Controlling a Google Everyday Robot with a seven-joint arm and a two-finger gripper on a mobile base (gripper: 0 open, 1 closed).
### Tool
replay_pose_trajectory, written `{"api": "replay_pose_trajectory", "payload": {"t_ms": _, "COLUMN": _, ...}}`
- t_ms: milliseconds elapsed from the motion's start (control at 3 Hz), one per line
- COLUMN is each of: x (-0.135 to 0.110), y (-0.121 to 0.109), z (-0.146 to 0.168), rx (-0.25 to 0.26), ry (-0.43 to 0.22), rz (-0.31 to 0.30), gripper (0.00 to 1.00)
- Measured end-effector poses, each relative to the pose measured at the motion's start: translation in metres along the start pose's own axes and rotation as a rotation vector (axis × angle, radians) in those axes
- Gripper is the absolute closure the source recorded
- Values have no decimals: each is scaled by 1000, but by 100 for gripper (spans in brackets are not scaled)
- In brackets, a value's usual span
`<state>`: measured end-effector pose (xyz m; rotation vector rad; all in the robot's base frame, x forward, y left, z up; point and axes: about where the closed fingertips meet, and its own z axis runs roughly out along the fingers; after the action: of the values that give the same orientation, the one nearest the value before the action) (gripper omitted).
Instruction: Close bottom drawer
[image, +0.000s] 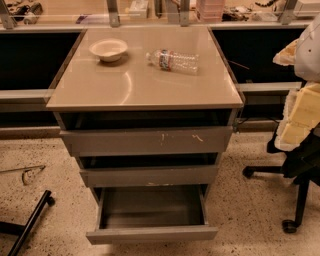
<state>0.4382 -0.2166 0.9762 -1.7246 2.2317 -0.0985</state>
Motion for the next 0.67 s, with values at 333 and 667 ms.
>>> {"api": "replay_pose_trajectory", "payload": {"t_ms": 333, "x": 0, "y": 0, "z": 0, "rx": 0, "ry": 0, "rz": 0, "gripper": 0}}
{"api": "replay_pose_trajectory", "payload": {"t_ms": 667, "x": 8, "y": 12, "z": 40, "rx": -63, "ry": -26, "rz": 5, "gripper": 0}}
